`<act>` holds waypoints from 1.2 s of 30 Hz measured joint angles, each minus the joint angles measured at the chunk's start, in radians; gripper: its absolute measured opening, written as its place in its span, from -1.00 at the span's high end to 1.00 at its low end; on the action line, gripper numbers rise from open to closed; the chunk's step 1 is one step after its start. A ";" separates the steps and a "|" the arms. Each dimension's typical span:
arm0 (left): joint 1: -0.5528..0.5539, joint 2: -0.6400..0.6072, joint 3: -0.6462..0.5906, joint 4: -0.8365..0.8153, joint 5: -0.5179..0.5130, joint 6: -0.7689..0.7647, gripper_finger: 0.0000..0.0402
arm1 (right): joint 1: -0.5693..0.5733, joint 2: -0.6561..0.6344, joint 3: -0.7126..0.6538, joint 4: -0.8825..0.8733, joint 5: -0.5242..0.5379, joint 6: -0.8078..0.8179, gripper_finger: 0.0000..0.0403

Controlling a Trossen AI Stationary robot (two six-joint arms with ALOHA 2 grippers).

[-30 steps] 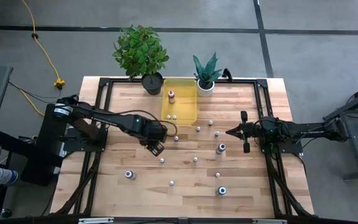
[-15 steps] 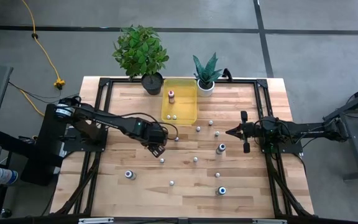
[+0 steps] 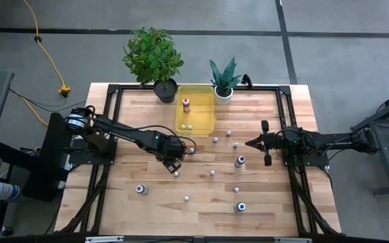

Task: Pick & Place food coloring
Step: Put the small white food coloring bottle into the yellow bin

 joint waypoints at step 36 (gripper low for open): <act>0.001 0.022 0.001 0.001 -0.020 0.053 0.54 | 0.000 0.000 0.000 0.000 0.000 0.000 1.00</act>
